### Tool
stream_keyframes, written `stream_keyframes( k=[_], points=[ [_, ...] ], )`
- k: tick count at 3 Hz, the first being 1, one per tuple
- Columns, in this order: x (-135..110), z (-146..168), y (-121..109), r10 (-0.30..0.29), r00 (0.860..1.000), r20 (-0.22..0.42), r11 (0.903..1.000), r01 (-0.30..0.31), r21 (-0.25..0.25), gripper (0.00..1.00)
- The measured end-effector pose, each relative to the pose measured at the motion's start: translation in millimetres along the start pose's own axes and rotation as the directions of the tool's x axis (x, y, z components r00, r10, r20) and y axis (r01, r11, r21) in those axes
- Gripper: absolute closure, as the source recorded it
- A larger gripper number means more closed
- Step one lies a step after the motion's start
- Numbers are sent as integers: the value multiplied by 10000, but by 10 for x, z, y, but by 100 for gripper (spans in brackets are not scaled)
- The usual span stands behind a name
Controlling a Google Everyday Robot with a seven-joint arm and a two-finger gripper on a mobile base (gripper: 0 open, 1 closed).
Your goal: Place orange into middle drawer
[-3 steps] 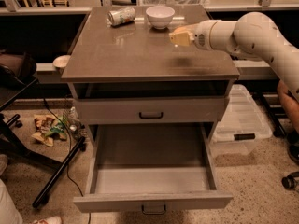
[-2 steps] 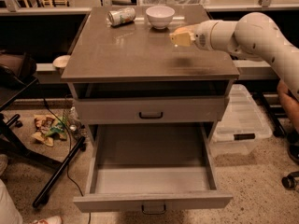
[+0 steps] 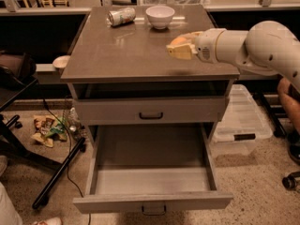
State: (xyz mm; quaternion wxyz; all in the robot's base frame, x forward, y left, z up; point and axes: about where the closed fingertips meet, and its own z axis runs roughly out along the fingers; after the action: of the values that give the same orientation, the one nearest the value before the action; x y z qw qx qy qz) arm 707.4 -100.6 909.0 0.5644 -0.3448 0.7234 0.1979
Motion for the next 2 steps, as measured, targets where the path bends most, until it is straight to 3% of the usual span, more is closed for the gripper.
stream_keyframes(
  k=[1,2],
  points=[
    [200,-221,628,-307,9992,-237,9969,289,-735,100],
    [202,-220,630,-308,9992,-237,9969,290,-737,100]
  ],
)
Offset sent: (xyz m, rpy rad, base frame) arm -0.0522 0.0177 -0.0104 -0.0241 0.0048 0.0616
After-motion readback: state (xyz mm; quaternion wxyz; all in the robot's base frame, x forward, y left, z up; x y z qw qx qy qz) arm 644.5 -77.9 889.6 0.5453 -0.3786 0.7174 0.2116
